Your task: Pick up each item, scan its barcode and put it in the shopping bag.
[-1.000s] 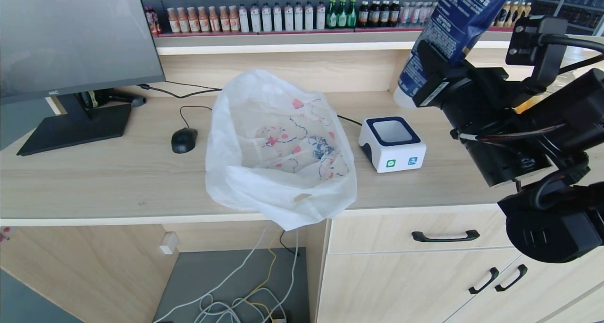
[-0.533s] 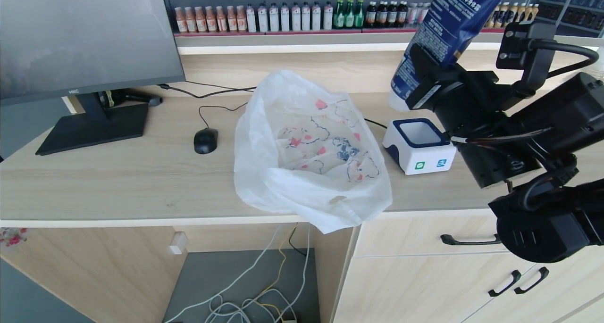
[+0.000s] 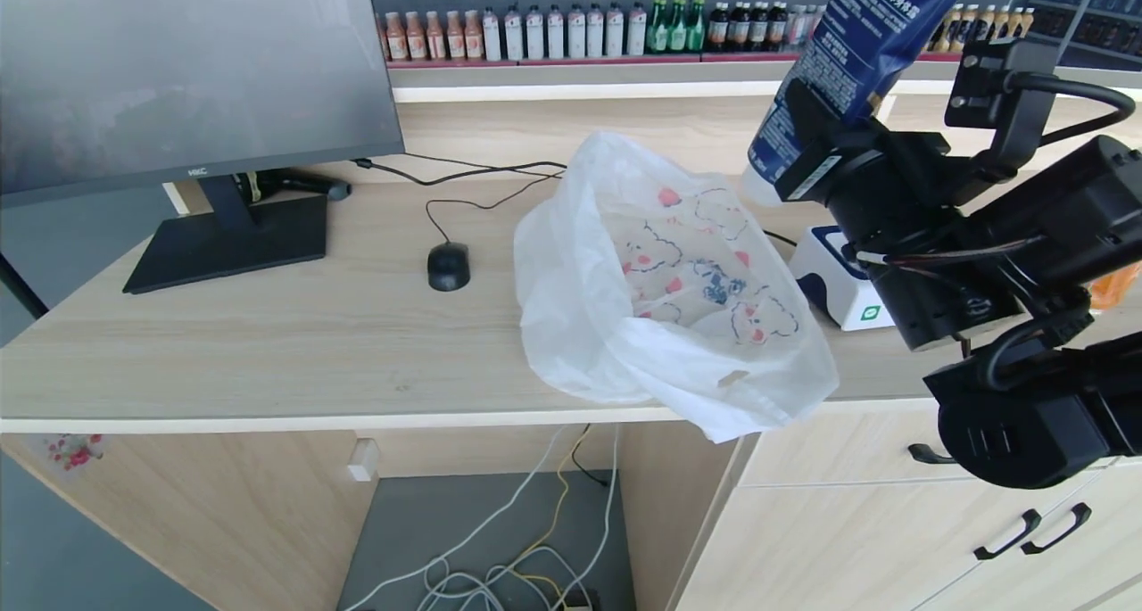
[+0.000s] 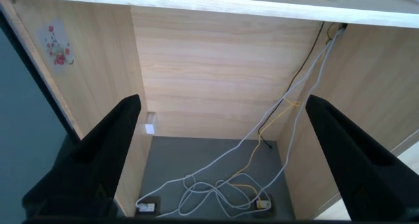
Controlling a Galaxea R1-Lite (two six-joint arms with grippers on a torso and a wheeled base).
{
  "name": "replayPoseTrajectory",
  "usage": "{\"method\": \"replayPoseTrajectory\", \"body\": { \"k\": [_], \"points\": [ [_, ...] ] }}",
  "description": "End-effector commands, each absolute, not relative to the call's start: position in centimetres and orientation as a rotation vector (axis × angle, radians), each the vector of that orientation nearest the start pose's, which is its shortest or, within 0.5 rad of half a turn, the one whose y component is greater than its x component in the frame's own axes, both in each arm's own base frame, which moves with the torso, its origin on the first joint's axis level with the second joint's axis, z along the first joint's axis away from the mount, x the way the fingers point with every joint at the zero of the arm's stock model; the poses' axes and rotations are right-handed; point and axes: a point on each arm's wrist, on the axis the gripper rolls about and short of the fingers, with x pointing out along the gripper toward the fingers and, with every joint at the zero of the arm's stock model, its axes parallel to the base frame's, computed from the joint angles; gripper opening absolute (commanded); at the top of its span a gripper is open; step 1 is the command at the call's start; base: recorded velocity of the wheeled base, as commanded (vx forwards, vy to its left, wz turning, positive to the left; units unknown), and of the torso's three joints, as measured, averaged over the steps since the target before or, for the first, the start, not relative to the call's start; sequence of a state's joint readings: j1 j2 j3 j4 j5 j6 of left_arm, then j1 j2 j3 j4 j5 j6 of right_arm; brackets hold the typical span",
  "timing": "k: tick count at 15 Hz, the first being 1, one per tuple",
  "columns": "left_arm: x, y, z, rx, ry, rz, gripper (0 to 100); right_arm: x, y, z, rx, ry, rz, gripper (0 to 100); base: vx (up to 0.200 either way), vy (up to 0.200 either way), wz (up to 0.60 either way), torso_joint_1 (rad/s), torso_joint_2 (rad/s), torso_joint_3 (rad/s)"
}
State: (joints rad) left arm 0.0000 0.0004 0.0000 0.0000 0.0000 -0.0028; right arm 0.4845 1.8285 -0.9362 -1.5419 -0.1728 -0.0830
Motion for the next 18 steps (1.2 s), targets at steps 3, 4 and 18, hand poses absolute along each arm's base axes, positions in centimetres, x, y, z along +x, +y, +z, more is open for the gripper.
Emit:
{"method": "replayPoseTrajectory", "body": {
  "k": [3,4,18],
  "points": [
    [-2.3,0.0,7.5,-0.003,0.0,0.0,100,30.0,15.5,26.7,0.14,-0.654,0.278,0,0.0,0.0,0.0,0.0,0.0,0.0],
    [-2.3,0.0,7.5,-0.003,0.0,-0.002,100,30.4,15.7,27.3,0.15,-0.68,0.274,0,0.0,0.0,0.0,0.0,0.0,0.0],
    [-2.3,0.0,7.5,-0.003,0.0,0.0,100,34.9,19.5,23.6,0.138,-0.59,0.328,0,0.0,0.0,0.0,0.0,0.0,0.0]
  ]
}}
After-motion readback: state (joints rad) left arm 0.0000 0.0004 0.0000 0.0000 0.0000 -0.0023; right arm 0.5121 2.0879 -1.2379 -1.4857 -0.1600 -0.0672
